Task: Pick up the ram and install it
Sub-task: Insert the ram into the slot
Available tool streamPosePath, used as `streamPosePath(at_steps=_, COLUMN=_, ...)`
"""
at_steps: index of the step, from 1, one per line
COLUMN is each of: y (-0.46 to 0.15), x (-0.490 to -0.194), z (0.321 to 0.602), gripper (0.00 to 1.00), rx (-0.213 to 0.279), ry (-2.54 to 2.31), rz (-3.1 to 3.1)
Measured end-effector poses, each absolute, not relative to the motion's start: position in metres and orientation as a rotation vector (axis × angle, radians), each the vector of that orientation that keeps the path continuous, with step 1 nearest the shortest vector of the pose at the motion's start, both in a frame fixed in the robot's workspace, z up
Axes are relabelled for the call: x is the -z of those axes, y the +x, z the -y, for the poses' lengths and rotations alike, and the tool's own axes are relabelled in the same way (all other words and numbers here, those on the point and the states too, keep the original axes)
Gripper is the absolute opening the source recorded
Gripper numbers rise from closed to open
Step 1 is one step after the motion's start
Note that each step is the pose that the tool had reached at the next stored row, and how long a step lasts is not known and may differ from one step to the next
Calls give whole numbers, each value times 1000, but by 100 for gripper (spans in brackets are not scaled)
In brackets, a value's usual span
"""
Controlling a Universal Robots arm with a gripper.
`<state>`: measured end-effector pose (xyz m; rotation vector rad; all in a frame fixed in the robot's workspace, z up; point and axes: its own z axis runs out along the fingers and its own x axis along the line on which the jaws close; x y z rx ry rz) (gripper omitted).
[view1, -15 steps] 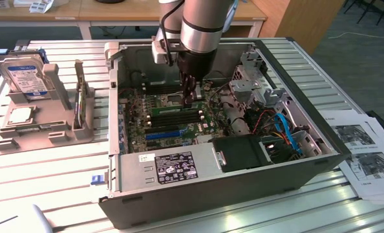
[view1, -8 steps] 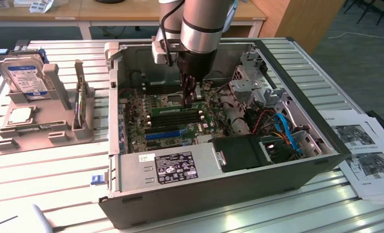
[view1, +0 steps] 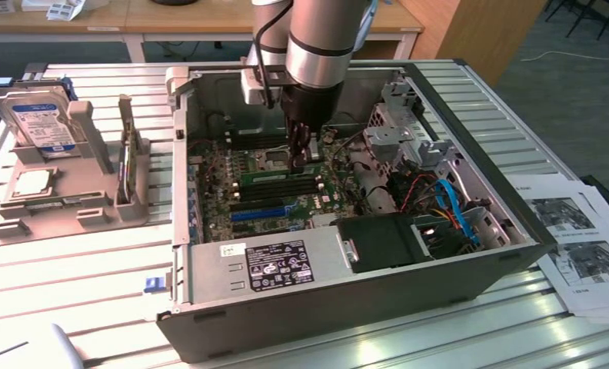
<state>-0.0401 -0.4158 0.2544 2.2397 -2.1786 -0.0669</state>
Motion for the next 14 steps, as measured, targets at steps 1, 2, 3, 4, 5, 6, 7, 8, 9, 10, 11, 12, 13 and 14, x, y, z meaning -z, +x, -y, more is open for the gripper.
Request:
streamPosePath(at_steps=1, y=-40, x=-253, z=416, gripper=12, rx=67, ry=2240, rz=2179)
streamPosePath(at_steps=2, y=-40, x=-253, z=416, gripper=12, rx=67, ry=2240, rz=2179)
streamPosePath(at_steps=3, y=-40, x=-253, z=416, gripper=12, rx=67, ry=2240, rz=2178)
streamPosePath(at_steps=4, y=-40, x=-253, z=416, gripper=12, rx=67, ry=2240, rz=2178)
streamPosePath(at_steps=5, y=-40, x=-253, z=416, gripper=12, rx=67, ry=2240, rz=2178)
streamPosePath(at_steps=6, y=-40, x=-252, z=416, gripper=12, rx=67, ry=2240, rz=2179)
streamPosePath(at_steps=7, y=-40, x=-252, z=416, gripper=12, rx=67, ry=2239, rz=2179)
streamPosePath(at_steps=8, y=-40, x=-252, z=416, gripper=12, rx=67, ry=2238, rz=2180)
streamPosePath(at_steps=9, y=-39, x=-252, z=416, gripper=12, rx=67, ry=2237, rz=2182)
streamPosePath(at_steps=10, y=-39, x=-252, z=416, gripper=12, rx=67, ry=2235, rz=2183)
streamPosePath(at_steps=11, y=-39, x=-252, z=416, gripper=12, rx=67, ry=2233, rz=2186)
streamPosePath(at_steps=12, y=-39, x=-252, z=416, gripper=12, rx=67, ry=2232, rz=2186)
streamPosePath(at_steps=13, y=-39, x=-252, z=416, gripper=12, rx=67, ry=2232, rz=2186)
streamPosePath(at_steps=14, y=-39, x=-252, z=416, gripper=12, rx=67, ry=2232, rz=2186)
